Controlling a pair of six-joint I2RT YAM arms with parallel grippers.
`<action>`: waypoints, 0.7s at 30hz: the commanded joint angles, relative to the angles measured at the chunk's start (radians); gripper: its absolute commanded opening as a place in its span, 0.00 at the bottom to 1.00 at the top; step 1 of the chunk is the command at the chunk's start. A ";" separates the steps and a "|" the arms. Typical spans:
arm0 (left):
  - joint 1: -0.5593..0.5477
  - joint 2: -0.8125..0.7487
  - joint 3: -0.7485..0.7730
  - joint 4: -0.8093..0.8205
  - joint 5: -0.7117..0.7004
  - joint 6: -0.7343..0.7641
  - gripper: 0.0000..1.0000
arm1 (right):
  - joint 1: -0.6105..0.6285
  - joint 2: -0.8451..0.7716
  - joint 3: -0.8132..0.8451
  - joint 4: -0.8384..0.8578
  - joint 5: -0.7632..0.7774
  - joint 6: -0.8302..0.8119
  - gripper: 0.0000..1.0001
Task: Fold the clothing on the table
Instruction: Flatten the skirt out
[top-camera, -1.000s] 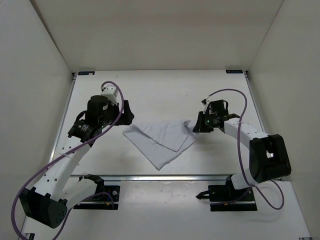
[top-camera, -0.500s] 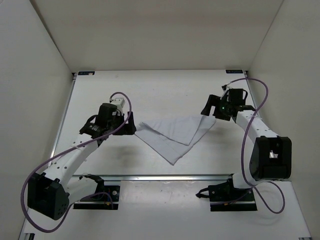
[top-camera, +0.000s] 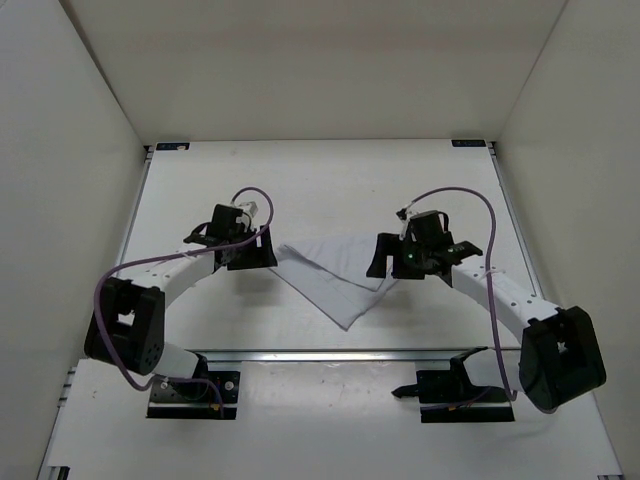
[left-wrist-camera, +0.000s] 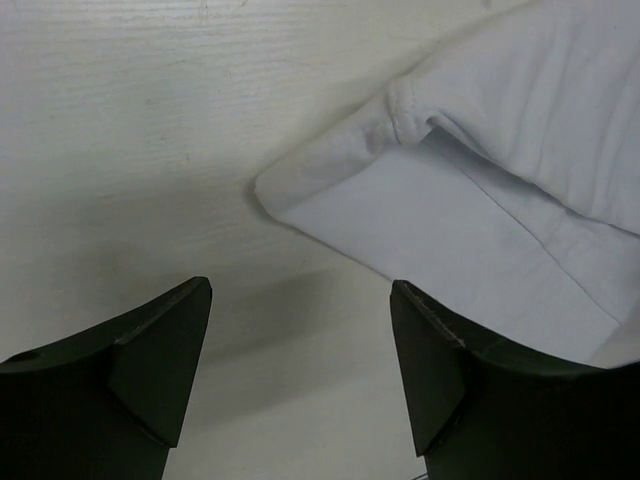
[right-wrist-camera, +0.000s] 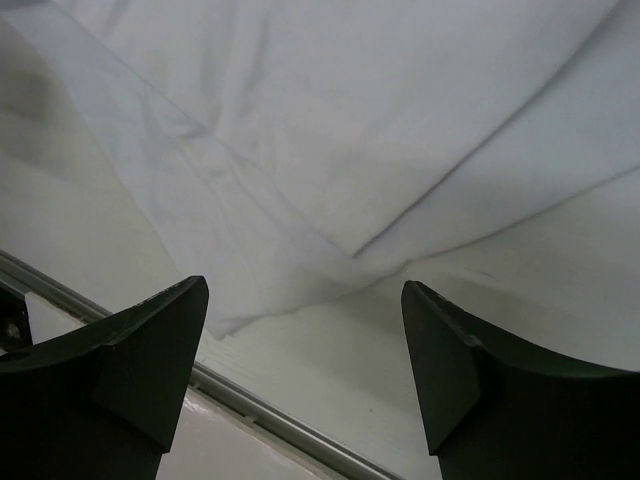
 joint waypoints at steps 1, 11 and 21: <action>0.032 0.014 0.020 0.095 0.063 0.017 0.83 | 0.026 -0.032 -0.061 0.030 -0.008 0.081 0.76; 0.074 0.182 0.078 0.181 0.169 0.024 0.78 | 0.177 0.101 -0.043 0.059 0.007 0.138 0.80; 0.060 0.268 0.095 0.192 0.208 0.045 0.71 | 0.184 0.150 -0.043 0.069 -0.011 0.179 0.79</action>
